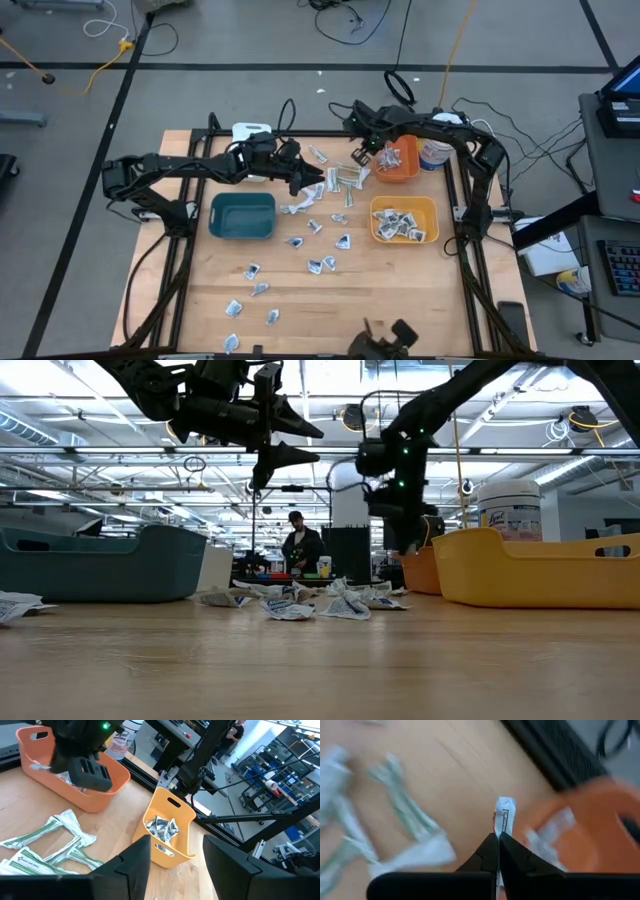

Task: Pick & Place First Aid Supplies
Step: Put the antibiotic ointment into the orange bin

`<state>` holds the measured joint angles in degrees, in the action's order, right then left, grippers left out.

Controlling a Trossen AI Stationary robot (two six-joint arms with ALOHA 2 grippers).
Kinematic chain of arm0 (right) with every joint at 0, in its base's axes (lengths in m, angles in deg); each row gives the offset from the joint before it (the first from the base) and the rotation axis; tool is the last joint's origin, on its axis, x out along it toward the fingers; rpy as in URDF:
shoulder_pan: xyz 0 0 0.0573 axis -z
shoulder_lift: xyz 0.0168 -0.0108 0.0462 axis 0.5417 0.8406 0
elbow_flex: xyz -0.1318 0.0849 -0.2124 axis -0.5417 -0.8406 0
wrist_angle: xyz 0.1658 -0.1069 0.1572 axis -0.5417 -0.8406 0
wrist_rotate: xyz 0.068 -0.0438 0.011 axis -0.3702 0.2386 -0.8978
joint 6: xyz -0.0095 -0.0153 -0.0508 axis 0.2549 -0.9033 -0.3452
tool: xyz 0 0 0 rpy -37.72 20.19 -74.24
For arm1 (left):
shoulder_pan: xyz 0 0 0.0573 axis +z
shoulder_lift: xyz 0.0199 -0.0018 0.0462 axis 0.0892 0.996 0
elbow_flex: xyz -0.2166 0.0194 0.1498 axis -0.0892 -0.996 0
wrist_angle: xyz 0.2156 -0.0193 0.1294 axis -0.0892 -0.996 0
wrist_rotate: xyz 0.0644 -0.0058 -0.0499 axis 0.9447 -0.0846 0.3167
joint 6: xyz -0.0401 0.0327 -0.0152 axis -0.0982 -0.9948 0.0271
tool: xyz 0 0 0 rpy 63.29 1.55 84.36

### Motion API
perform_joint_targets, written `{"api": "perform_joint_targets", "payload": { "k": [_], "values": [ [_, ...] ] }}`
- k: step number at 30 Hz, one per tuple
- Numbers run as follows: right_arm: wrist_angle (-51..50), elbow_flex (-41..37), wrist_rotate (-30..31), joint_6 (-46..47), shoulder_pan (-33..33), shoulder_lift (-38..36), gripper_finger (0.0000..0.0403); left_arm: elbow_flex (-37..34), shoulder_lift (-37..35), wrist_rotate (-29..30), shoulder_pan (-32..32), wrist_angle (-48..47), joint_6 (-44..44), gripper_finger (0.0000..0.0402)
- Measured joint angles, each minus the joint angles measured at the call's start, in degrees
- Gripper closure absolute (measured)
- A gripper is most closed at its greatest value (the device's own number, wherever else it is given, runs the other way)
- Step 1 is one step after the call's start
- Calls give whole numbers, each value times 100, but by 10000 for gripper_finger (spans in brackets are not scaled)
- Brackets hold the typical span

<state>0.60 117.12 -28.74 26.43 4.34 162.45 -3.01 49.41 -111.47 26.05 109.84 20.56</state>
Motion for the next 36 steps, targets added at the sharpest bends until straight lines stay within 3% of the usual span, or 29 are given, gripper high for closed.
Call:
{"api": "perform_joint_targets", "payload": {
  "k": [7,11,21,25,31,36],
  "values": [
    [-138,-187,108,269,424,0,397,-2,0,1,0,0,-40,225],
    [-206,-329,88,382,544,0,373,-2,0,-33,0,0,-16,218],
    [-321,-413,81,103,550,-76,224,-2,0,-91,0,0,1,193],
    [-250,-413,79,-401,493,-242,185,-2,0,-93,0,-1,2,195],
    [-79,-413,59,-1042,466,-489,172,-2,0,-81,0,-349,613,216],
    [14,-413,-107,-1394,488,-638,175,180,9,477,-122,-1144,1000,246]
  ]
}}
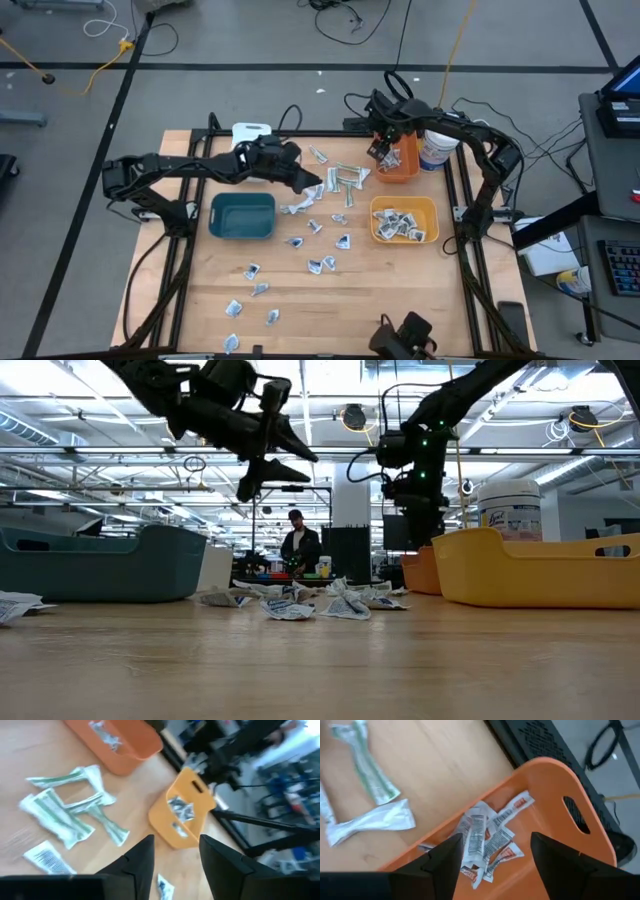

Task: Pick & Place First Aid Supplies
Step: Put the antibiotic ointment into the orange bin

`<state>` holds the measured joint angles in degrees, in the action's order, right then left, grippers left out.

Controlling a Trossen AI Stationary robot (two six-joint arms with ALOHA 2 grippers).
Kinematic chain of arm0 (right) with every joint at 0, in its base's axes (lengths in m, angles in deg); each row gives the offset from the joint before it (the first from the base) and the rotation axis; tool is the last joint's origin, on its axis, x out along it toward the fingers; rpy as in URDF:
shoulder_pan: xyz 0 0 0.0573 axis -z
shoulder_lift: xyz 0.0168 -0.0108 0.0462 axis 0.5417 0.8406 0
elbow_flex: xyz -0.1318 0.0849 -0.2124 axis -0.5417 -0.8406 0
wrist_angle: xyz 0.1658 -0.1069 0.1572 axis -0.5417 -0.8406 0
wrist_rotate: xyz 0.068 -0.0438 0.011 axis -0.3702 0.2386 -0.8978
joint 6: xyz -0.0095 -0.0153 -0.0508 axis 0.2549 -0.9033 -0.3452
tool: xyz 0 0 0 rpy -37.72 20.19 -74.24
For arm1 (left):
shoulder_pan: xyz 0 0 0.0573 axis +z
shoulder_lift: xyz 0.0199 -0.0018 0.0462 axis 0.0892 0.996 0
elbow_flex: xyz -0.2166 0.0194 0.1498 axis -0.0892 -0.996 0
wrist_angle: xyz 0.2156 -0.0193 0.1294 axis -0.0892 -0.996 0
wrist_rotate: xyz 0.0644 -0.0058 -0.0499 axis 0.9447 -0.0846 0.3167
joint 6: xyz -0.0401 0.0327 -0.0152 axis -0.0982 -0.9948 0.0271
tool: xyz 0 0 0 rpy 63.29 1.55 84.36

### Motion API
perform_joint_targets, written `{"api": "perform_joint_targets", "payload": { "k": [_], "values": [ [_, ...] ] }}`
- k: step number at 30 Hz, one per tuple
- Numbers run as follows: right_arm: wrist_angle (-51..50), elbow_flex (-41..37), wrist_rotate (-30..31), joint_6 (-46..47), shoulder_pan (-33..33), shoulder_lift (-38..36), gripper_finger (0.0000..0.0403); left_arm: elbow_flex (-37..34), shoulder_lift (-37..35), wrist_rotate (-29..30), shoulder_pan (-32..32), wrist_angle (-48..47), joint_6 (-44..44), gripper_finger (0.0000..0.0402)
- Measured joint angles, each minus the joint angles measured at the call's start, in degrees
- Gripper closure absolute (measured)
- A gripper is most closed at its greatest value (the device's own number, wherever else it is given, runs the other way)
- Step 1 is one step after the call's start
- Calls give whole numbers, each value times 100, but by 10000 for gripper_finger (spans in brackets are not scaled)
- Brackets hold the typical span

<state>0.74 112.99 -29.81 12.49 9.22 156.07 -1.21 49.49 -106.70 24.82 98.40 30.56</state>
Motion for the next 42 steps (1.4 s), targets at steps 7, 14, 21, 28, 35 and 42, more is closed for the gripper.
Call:
{"api": "perform_joint_targets", "payload": {
  "k": [7,14,21,28,35,42],
  "values": [
    [40,0,-136,-211,42,-39,174,1405,152,1606,-260,-2606,-659,280],
    [156,0,-137,-255,42,-36,176,2289,734,2291,-260,-3907,-109,271],
    [197,0,-135,-544,44,-36,175,2939,1711,2139,-347,-4085,232,248],
    [183,0,-137,-563,219,-36,175,3339,2540,2140,-527,-4369,526,272],
    [148,0,-139,-461,449,-36,175,3344,2952,2220,-640,-4458,1053,288],
    [149,0,-140,-454,526,-36,176,3344,3319,2294,-704,-4407,1129,288]
  ]
}}
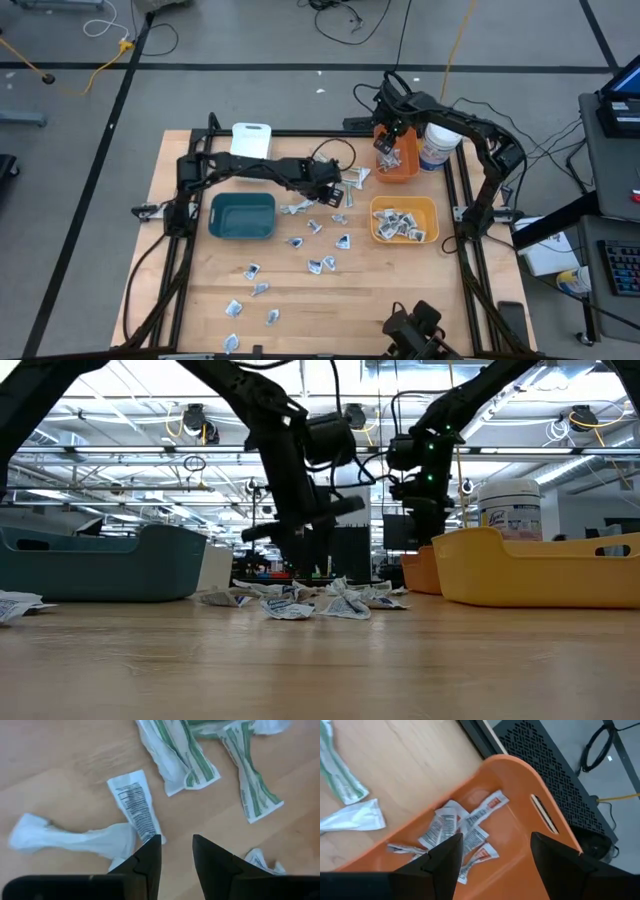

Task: Pick & Place First Aid Supplies
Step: Put the antibiotic ointment into the orange bin

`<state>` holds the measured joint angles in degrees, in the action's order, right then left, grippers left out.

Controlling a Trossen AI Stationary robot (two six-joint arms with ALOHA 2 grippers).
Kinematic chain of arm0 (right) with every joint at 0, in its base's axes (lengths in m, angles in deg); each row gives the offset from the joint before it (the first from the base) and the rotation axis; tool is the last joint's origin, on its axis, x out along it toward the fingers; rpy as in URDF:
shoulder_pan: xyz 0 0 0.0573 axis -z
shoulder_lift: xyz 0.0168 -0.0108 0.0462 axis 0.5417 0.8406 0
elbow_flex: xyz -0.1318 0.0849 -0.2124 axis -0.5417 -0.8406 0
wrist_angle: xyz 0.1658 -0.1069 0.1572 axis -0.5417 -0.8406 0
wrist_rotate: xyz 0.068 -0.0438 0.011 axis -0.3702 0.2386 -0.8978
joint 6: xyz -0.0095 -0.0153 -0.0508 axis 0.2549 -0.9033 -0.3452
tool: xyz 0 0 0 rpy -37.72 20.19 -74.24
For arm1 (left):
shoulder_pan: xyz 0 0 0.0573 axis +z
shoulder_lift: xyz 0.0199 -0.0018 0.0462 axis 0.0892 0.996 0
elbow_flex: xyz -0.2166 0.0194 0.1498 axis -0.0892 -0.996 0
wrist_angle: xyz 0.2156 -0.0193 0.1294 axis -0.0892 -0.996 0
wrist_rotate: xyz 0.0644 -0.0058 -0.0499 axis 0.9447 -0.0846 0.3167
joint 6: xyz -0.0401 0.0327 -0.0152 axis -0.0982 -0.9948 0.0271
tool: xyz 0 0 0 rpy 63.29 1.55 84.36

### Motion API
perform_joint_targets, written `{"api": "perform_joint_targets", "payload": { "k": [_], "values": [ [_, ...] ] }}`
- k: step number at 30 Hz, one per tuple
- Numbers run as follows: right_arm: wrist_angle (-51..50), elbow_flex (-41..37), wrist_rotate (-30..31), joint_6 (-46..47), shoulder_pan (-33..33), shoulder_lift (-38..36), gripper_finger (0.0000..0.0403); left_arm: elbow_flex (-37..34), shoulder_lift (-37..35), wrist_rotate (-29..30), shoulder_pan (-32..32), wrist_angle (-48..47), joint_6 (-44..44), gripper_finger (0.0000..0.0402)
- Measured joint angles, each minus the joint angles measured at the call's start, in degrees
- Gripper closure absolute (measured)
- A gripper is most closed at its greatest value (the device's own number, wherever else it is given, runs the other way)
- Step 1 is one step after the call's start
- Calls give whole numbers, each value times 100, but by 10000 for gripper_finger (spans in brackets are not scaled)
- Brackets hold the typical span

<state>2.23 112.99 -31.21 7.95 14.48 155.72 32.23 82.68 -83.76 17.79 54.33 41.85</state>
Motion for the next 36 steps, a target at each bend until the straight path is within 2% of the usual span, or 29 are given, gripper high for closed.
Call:
{"api": "perform_joint_targets", "payload": {
  "k": [4,14,18,24,32,36],
  "values": [
    [9,0,-241,-5,-3,0,176,-2,220,94,-10,33,-25,288],
    [18,0,-1515,-50,-14,4,181,2,342,205,4,-9,-27,289],
    [37,0,-1642,-144,-15,4,191,2,342,150,19,-135,2,304],
    [96,0,-1649,-236,-54,4,210,2,344,78,32,-237,-108,391],
    [219,0,-1645,-267,-49,0,231,-4,297,-52,87,-269,-87,399],
    [216,0,-1647,-267,-51,-2,238,-22,46,-216,114,-335,-40,400]
  ]
}}
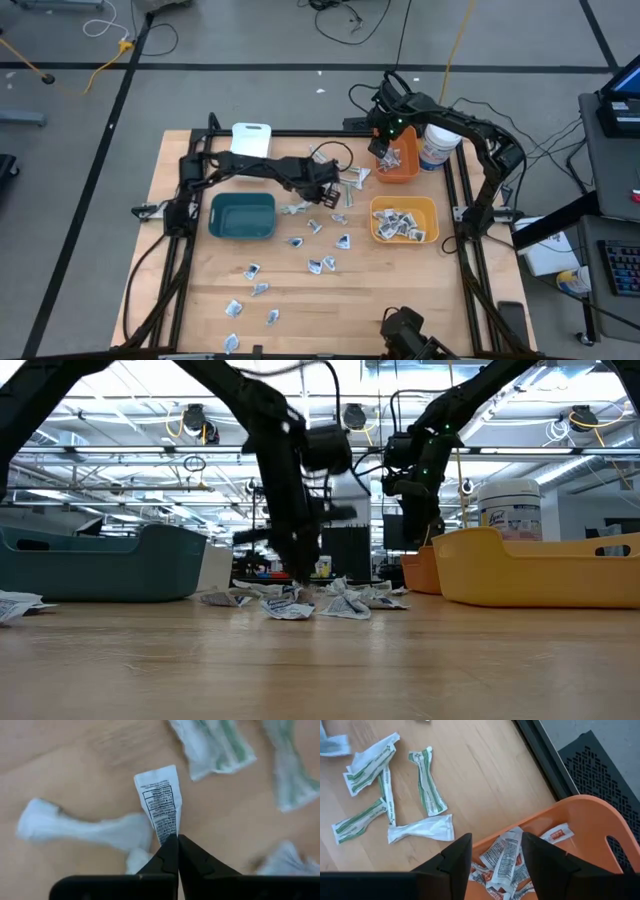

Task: Pick & Place First Aid Supplies
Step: Put the antibiotic ointment into the orange bin

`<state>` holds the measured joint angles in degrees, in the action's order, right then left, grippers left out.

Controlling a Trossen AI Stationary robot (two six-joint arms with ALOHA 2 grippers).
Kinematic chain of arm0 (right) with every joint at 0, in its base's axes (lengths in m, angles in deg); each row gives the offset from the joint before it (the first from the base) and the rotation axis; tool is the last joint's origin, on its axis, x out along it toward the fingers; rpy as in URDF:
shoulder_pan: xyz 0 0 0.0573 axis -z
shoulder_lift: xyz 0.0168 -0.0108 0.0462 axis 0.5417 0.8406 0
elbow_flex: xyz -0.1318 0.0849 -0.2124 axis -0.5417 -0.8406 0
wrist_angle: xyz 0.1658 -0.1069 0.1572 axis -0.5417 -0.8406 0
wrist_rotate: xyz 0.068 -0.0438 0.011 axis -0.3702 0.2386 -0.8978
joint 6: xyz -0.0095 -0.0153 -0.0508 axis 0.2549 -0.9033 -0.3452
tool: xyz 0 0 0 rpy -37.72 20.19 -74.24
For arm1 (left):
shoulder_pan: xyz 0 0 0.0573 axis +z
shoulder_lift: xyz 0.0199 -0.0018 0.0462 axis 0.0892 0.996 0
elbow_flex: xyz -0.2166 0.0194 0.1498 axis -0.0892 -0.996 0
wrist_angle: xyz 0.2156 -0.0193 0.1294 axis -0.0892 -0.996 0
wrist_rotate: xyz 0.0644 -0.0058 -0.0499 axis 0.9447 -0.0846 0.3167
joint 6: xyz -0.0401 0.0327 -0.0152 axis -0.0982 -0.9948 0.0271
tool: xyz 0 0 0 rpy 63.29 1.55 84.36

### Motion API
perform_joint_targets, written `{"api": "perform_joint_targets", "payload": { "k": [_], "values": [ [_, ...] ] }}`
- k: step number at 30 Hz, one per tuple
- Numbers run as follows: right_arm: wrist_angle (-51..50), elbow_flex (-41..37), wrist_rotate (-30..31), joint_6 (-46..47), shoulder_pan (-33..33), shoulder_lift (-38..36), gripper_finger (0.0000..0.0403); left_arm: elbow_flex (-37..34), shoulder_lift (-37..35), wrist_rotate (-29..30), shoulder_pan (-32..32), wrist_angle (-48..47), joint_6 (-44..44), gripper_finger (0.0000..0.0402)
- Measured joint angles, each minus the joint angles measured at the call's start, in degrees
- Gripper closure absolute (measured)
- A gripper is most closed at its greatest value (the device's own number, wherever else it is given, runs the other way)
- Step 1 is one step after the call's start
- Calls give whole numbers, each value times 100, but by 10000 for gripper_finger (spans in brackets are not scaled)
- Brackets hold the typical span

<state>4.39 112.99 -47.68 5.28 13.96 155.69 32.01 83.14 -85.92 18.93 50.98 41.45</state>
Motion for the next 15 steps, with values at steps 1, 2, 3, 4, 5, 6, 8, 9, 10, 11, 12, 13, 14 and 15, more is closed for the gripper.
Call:
{"api": "perform_joint_targets", "payload": {
  "k": [1,2,3,4,5,6,8,9,10,11,12,13,14,15],
  "values": [
    [2,0,2,-2,0,0,239,0,-122,-1,-4,-1,-4,400],
    [6,0,6,-2,0,0,239,5,-210,3,-5,-5,-38,400],
    [5,0,6,-1,0,0,238,15,-275,11,1,-2,-105,400],
    [0,0,8,-2,0,-1,237,15,-361,14,2,-21,-177,400],
    [5,0,11,-2,0,-4,236,12,-438,14,6,-64,-294,401],
    [8,0,6,-2,0,-4,235,11,-517,18,6,-88,-478,401],
    [9,0,4,-8,0,-6,232,12,-683,5,5,-86,-968,401],
    [26,0,-1,-19,-2,-6,229,15,-754,-3,19,-131,-1228,401],
    [26,0,-6,-20,-2,-7,227,15,-830,-13,34,-231,-1516,401],
    [22,0,-27,-21,-2,-7,224,15,-878,-26,50,-355,-1791,401],
    [26,0,-93,-21,-6,-7,220,15,-929,-22,73,-479,-2064,401],
    [22,0,-188,-16,-6,-7,217,15,-1004,-27,107,-589,-2377,401],
    [12,0,-298,-12,-8,-9,213,15,-1055,-31,136,-712,-2725,401],
    [6,0,-419,-12,-16,-9,210,15,-1086,-49,159,-828,-3064,401]
  ]
}}
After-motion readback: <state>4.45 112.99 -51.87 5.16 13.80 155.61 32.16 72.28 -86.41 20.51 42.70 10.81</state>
